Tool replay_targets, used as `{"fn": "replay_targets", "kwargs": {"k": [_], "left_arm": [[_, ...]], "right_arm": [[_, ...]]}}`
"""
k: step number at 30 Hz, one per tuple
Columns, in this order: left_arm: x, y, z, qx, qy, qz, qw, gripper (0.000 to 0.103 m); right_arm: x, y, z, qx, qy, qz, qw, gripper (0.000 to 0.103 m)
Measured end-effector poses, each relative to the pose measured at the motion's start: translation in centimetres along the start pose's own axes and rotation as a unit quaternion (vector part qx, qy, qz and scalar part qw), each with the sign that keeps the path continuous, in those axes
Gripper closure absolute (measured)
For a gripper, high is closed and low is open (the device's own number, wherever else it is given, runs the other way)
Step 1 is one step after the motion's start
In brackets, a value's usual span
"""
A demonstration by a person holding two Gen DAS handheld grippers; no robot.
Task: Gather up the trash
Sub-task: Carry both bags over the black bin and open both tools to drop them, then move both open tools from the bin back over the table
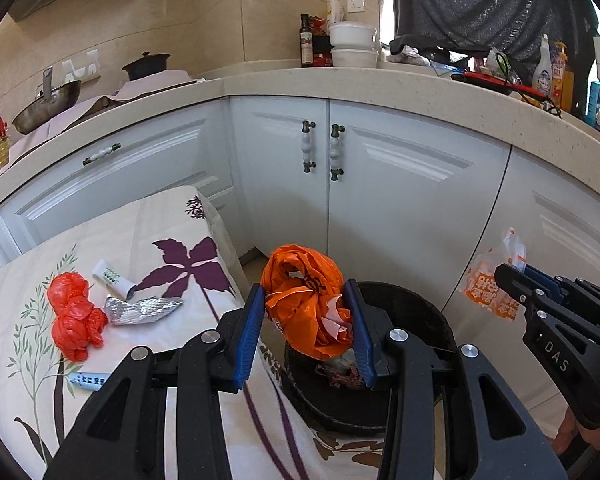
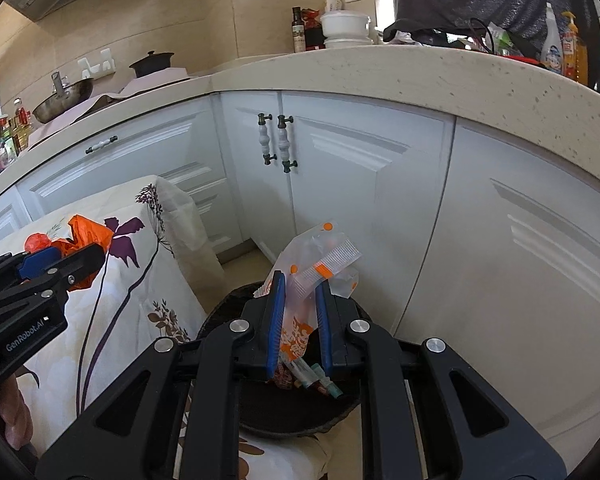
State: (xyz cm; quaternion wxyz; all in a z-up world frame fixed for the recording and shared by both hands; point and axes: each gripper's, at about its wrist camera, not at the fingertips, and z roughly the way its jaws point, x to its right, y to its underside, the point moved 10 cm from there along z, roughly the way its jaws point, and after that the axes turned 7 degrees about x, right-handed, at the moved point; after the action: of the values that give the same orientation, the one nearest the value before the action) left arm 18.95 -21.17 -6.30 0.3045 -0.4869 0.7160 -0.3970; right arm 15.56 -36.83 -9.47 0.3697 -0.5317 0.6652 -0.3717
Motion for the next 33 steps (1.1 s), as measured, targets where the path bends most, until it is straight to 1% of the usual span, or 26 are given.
{"fn": "replay_targets", "kwargs": {"k": [10,21,25,26,27,29,33], "left_arm": [[1.2,0.5,1.2,-0.008,0.000,0.008,0.9999,0.062],[1.9,0.3,2.7,-0.011,-0.005,0.013,0.9998,0.062],[2.1,0.4,3.4,-0.014,-0.003,0.014,0.9998,0.061],[2.2,0.5,3.6,-0.017,-0.004,0.015,0.9997,0.059],[2.2,0.6,3.8,-0.019,-0.005,0.016,0.9997,0.057],[2.1,0.8,4.1,-0.025,-0.006,0.014,0.9996,0.049],[2.0,0.6,4.2,-0.023,-0.008,0.008,0.9997,0.045]], "right_arm": [[0.7,0.6,0.7,-0.007,0.002,0.004,1.000,0.088],[1.1,1.1,2.3,-0.017,0.006,0.005,1.000,0.088],[1.2,1.4,3.0,-0.021,0.008,0.005,1.000,0.086],[1.2,1.5,3.3,-0.021,0.010,0.006,1.000,0.082],[1.3,1.5,3.5,-0.022,0.011,0.006,1.000,0.070],[1.5,1.8,4.0,-0.024,0.015,0.007,1.000,0.062],[1.6,2.0,4.4,-0.028,0.017,0.008,0.999,0.059]]}}
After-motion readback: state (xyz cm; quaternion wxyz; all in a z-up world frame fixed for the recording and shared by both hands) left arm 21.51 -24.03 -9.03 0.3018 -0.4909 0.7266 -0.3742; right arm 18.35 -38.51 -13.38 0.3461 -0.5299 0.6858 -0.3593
